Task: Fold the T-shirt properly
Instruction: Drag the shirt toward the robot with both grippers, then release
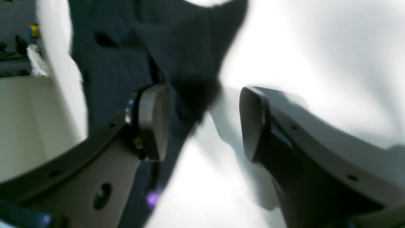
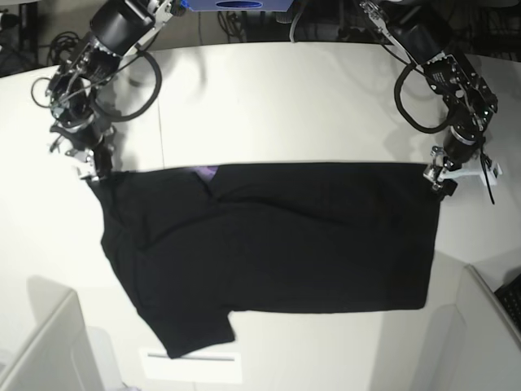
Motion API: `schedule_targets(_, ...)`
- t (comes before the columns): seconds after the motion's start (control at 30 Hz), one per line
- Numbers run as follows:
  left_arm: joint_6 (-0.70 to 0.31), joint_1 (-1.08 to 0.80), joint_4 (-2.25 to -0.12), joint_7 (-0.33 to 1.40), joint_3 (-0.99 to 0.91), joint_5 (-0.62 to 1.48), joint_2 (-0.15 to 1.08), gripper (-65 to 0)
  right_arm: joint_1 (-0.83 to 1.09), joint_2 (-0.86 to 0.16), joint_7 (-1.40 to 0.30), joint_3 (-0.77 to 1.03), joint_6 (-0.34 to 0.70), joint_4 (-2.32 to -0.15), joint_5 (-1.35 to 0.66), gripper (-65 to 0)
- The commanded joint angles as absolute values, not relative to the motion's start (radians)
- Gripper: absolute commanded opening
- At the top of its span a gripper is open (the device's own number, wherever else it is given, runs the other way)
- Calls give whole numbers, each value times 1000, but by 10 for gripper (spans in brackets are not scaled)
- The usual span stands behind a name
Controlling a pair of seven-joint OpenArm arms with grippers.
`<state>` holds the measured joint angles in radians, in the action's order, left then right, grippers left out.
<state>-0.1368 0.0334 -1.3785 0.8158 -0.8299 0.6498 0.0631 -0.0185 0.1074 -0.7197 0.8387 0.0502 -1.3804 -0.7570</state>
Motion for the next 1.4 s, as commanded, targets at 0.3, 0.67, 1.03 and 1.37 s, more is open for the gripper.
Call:
schedule_targets(0.3, -130, 33, -1383, 842, -828, 639, 67, -650, -85, 67, -717, 840, 35, -1244, -725, -321)
schedule_targets(0.67, -131, 18, -1394, 842, -828, 644, 73, -650, -82, 24, -654, 839, 122, -1213, -731, -650)
schedule_targets(1.03, -136, -122, -1544, 842, -828, 648, 93, -650, -5, 35, -802, 848, 128, -1434, -731, -650)
schedule_targets(1.37, -150, -332, -1679, 843, -828, 650, 87, -650, 162, 61, -889, 852, 128, -1630, -733, -650)
